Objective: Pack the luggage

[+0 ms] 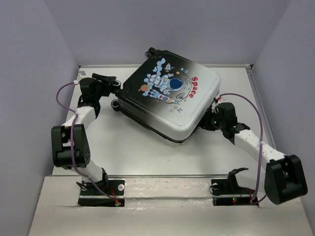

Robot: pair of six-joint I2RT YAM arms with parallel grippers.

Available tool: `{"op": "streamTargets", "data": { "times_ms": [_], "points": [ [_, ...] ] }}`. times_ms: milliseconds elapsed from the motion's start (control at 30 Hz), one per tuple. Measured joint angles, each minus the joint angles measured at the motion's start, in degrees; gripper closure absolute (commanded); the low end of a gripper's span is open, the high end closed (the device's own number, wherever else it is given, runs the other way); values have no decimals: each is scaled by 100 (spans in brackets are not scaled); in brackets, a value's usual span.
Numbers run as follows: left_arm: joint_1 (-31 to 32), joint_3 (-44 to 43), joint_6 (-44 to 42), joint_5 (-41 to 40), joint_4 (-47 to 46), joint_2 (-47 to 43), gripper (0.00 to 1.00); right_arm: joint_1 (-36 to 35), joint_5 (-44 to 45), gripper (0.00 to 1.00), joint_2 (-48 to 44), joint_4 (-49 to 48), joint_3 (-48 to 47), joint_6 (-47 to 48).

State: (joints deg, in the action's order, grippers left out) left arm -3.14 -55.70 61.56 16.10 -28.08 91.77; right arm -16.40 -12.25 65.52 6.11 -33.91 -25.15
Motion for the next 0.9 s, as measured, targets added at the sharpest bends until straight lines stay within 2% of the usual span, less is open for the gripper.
{"op": "streamTargets", "data": {
  "times_ms": [133,200,300,367,400,500,600,667,733,867,900],
  "points": [
    [-166,833,-48,-363,133,-905,94,76,-101,51,470,-13,-605,444],
    [-214,1117,-81,-553,286,-1322,94,107,-111,44,407,83,-697,568],
    [-249,1257,-245,-715,686,-1725,94,168,-195,43,68,544,-693,673],
    [-258,1257,-330,-743,833,-1840,94,13,-208,47,-586,772,-527,686],
    [-258,1257,-356,-741,852,-1845,94,-173,-247,58,-1012,824,-358,614],
    [-258,1250,-391,-730,892,-1832,94,-719,-457,79,-1965,868,26,358],
    [-258,1211,-396,-684,905,-1784,94,-1080,-699,82,-2459,656,457,96],
    [-258,1158,-415,-651,920,-1733,94,-1150,-859,78,-2430,496,688,-17],
    [-258,1073,-461,-627,1023,-1685,94,-1250,-903,62,-2271,389,887,-90],
    [-260,750,-614,-592,1399,-1537,94,-1692,-920,45,-2192,225,1099,-133],
    [-260,693,-629,-584,1460,-1499,94,-1751,-918,44,-2186,144,1130,-142]
  ]
}}
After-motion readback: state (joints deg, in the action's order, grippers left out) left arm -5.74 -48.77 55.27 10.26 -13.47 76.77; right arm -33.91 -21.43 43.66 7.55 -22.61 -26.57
